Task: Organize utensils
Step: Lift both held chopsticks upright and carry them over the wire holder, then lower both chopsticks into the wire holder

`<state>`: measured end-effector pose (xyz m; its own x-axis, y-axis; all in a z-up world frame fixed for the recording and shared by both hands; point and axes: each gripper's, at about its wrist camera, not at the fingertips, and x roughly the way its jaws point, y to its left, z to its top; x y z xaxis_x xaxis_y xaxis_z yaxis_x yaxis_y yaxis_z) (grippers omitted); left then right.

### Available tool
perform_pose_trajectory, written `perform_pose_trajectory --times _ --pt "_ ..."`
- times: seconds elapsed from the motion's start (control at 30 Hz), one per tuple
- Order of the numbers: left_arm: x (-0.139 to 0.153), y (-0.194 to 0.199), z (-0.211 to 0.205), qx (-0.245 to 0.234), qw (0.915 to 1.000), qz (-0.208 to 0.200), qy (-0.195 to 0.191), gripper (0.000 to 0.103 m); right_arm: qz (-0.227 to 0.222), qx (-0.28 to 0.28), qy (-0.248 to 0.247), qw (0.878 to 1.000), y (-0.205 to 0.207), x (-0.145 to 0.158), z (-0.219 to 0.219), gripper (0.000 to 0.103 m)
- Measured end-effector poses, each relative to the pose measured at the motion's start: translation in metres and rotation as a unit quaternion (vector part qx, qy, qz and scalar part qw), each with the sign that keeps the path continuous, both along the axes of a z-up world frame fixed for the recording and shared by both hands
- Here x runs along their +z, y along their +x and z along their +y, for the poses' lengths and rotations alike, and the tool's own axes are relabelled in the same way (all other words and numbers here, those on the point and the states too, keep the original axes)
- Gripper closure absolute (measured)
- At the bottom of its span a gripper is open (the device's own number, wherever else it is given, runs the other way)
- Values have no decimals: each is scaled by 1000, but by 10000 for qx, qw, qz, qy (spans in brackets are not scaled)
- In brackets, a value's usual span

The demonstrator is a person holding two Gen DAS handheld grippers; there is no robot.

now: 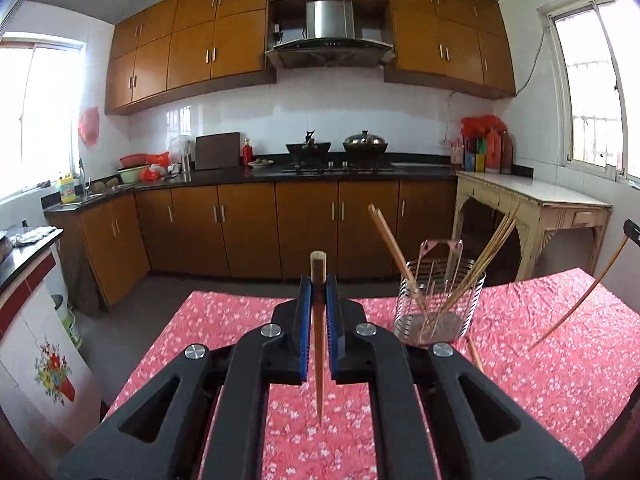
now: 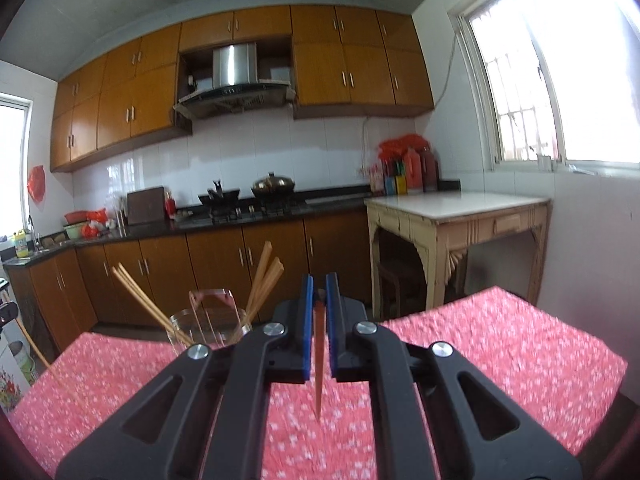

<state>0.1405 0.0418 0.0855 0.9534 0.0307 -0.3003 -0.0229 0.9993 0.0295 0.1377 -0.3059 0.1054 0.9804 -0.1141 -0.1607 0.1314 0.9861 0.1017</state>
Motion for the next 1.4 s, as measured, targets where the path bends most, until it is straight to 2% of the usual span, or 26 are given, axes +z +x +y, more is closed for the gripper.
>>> perform_pose_trajectory --times 0.2,0.5,0.67,0.8,0.87,1.1,1.23,1.4 --pt "15 7 -4 -219 9997 -55 -102 96 -185 283 107 9994 5 29 2 96" --pt "68 23 -23 -744 9961 -336 -325 96 -653 751 202 9948 12 84 13 96" --pt "101 44 -41 -1019 9921 -464 -571 96 -809 939 320 9918 34 112 19 96" --pt "118 70 -57 -999 9908 -640 -649 96 -821 1118 436 9894 64 128 26 96" --pt "120 85 -65 -961 9910 -708 -614 96 -768 1174 394 9893 83 129 35 96" --pt "108 132 -84 -897 9922 -554 -667 96 -539 1290 325 9896 142 113 61 96" --pt "92 154 -92 -835 9939 -445 -567 96 -401 1292 285 9904 169 100 68 96" --pt "70 175 -91 -802 9946 -204 -633 96 -138 1377 396 9896 196 79 68 96"
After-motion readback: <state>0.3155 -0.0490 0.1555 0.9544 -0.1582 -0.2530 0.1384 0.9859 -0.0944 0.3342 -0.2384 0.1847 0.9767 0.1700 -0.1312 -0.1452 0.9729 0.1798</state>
